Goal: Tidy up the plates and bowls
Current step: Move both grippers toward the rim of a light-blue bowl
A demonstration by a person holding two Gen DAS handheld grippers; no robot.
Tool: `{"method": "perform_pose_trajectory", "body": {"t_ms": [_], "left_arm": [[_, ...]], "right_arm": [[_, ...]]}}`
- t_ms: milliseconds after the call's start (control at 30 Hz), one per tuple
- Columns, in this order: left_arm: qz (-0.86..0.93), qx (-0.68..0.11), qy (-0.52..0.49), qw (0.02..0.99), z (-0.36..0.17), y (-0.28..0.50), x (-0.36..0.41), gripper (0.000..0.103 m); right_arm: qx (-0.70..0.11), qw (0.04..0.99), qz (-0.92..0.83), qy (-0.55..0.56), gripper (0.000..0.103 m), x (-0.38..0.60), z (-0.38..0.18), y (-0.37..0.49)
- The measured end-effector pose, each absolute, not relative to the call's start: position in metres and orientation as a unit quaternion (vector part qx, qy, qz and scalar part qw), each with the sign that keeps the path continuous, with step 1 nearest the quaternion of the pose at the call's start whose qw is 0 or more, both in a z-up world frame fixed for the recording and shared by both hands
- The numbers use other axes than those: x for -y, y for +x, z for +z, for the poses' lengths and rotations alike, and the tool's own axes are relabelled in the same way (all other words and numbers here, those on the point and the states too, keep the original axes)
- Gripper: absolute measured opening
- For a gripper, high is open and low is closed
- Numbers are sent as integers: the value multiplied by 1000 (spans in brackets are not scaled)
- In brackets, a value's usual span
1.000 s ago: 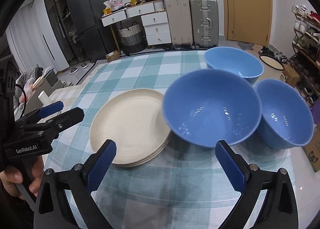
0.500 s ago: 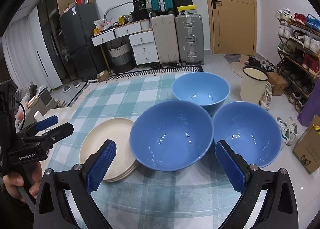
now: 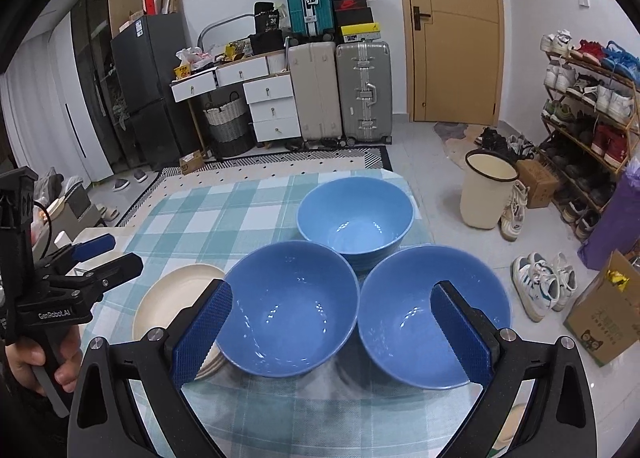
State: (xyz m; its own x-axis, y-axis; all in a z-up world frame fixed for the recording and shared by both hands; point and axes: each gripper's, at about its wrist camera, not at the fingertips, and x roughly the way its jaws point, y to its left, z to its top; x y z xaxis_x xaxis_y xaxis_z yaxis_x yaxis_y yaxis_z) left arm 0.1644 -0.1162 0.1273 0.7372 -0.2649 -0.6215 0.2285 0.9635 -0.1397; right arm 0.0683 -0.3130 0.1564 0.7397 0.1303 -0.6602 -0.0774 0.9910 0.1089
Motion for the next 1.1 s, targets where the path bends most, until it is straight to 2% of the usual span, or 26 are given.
{"method": "perform_pose_trajectory", "body": {"t_ms": [1100], "left_arm": [[-134, -375, -26, 917, 97, 301, 162, 102]], "right_arm": [[-392, 917, 34, 56, 101, 388, 133, 184]]}}
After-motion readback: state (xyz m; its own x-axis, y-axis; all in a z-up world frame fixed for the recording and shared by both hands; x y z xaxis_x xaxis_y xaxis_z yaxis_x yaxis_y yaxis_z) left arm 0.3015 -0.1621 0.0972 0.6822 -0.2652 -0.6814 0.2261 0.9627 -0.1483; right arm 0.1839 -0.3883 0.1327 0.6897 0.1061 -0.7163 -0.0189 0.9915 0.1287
